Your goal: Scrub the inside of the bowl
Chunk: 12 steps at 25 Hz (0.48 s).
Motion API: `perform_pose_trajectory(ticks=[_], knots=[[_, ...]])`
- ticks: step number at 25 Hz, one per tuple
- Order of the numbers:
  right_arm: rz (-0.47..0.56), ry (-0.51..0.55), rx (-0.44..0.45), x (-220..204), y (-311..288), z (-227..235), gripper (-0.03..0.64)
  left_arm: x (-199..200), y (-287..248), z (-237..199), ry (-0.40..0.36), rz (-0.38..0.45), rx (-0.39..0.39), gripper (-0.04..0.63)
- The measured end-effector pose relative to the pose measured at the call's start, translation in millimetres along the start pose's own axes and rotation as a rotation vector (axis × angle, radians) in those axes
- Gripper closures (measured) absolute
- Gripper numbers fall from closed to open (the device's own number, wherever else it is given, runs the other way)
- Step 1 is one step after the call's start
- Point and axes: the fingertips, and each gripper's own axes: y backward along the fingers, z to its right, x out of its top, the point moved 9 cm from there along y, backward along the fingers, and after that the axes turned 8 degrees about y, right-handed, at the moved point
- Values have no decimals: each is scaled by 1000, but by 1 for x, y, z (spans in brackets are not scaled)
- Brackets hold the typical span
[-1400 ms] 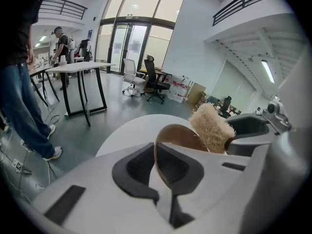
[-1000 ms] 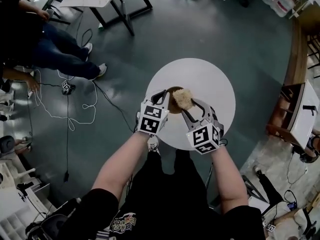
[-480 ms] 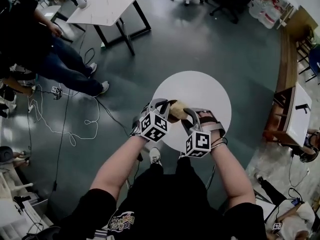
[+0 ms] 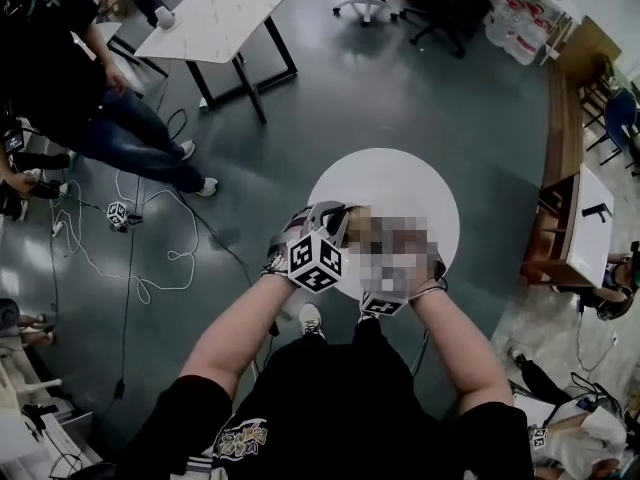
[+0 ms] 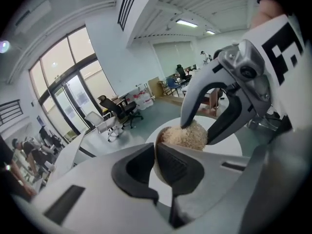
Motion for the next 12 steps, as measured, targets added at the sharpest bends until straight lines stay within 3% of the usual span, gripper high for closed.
perform_pose_trajectory(ticks=[4,12], knots=[[-37,-144,8,5,4,5,411,4,10,-1,16,51,29,572],[-17,-435,111,13,8,5,413,-3,23,-12,234,124,39,568]])
